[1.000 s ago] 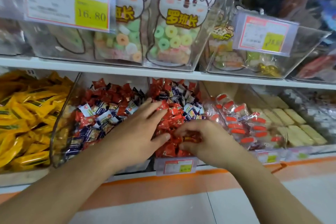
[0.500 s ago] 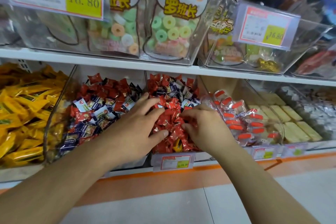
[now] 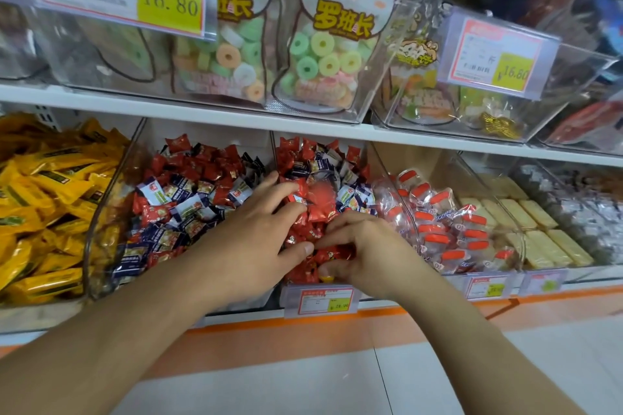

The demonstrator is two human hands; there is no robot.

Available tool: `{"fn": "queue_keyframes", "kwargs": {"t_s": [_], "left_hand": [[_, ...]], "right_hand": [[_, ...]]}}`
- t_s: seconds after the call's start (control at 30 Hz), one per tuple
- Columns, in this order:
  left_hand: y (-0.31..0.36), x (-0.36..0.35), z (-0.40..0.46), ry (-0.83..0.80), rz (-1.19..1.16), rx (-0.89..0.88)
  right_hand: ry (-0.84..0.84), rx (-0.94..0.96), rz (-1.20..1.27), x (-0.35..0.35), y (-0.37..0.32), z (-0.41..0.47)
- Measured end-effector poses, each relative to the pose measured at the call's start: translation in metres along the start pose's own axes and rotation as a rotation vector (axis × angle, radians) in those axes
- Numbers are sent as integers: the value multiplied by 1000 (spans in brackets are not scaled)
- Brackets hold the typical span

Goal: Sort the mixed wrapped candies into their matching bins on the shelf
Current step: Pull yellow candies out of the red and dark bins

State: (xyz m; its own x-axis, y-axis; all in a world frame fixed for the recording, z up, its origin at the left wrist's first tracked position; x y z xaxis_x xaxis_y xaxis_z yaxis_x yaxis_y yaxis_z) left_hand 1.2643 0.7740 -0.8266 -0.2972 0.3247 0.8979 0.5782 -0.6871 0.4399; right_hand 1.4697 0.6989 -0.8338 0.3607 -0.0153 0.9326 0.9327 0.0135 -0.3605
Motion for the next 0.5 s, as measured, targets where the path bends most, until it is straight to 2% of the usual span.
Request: {"fn": "queue_keyframes", "kwargs": {"t_s": [0.13,0.23,0.4,0.5], "left_hand": [[1,1,0,-8,-5,11],[1,2,-1,-19,-8,13],[2,3,-1,-29,-12,16],[2,4,-2,-25,-4,12]], "right_hand": [[142,-70,-135,-1,6,8],[246,-101,-138,2,12,9],[286,-74,-167,7,11,7],[321,-56,-84,13,7,1]]}}
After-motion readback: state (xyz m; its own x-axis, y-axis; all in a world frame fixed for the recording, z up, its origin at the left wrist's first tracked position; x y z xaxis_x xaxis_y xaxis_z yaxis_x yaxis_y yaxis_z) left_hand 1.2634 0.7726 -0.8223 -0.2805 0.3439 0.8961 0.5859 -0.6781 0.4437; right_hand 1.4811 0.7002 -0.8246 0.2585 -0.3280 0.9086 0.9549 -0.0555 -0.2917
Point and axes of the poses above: each hand's wrist, its own z-axis towards the middle knuckle, its own x-axis out of the back of the hand, y = z × x, the point moved 1 cm from there along z, towards the middle knuckle, and after that the axes turned 1 degree about y, right-handed, at the moved point
